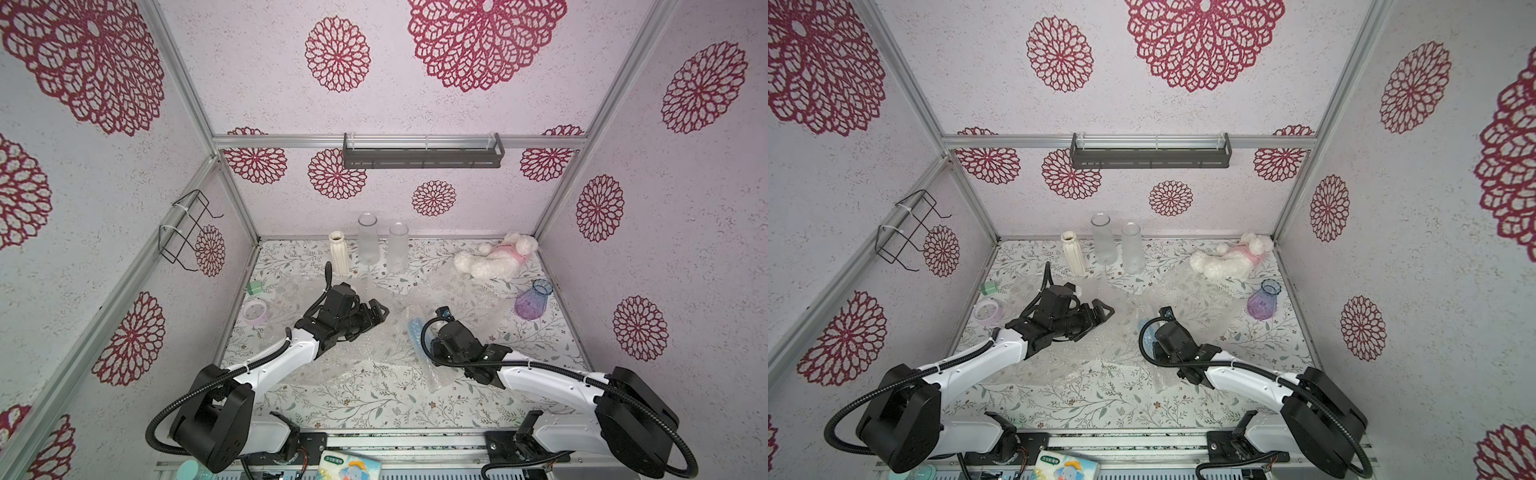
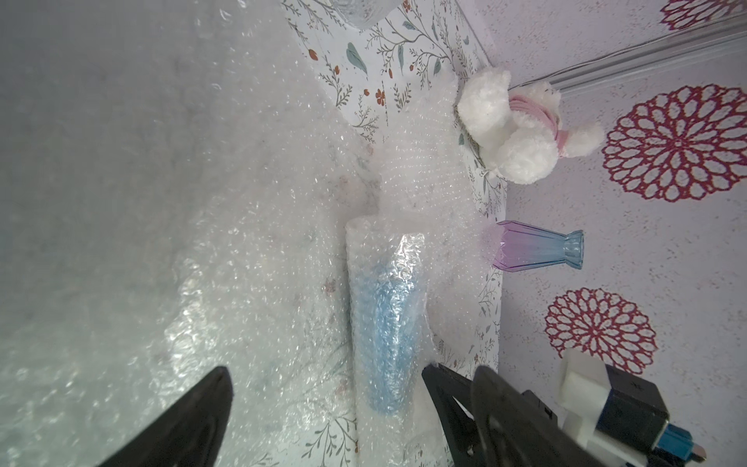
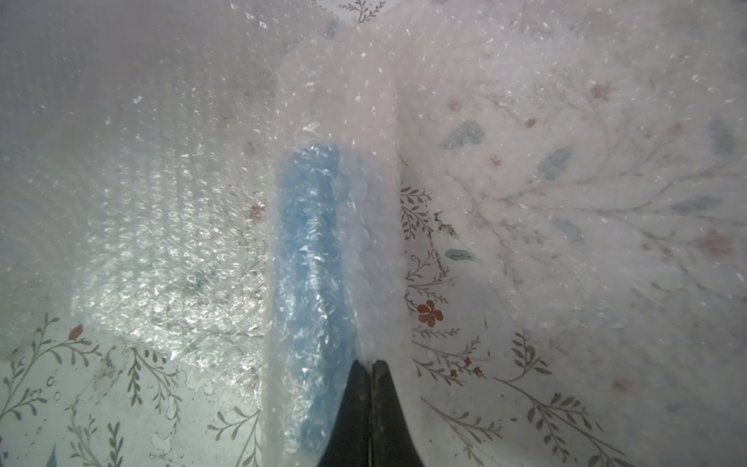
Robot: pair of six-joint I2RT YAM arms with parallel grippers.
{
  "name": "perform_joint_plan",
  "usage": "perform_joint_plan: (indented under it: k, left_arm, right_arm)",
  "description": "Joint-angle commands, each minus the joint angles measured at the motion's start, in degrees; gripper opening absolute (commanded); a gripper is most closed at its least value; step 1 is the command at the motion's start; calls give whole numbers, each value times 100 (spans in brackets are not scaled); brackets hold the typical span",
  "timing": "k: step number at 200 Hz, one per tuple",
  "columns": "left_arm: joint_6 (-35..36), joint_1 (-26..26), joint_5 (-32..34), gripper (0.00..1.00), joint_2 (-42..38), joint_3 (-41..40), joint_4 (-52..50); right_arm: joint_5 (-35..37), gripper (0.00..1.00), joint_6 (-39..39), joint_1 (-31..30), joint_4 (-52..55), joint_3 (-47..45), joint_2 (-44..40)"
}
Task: Unwrap the vase from the bubble wrap
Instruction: Unwrap the bubble wrap at the center of the board.
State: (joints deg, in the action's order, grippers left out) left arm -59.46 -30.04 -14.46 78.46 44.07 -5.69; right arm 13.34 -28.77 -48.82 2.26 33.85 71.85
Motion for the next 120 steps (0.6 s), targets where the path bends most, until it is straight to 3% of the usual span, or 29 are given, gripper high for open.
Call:
perform_joint_plan:
  k: [1,40,83,120]
  left_arm:
    - [-126,-163,56,93,157,-33,459]
    - [-239,-402,50,89,520,91,684]
    - [-331,-754,133,67,788,358,748]
    - [-225,-1010,585,68,503,475,236]
  right_arm:
    - [-69,0,-381,48,-138,-39,-311]
    - [9,0,-524,95,-152,-191,-555]
    - [-343,0,-579,304,-530,-497,-685]
    - [-558,0,-698,382,-692,-587,-864]
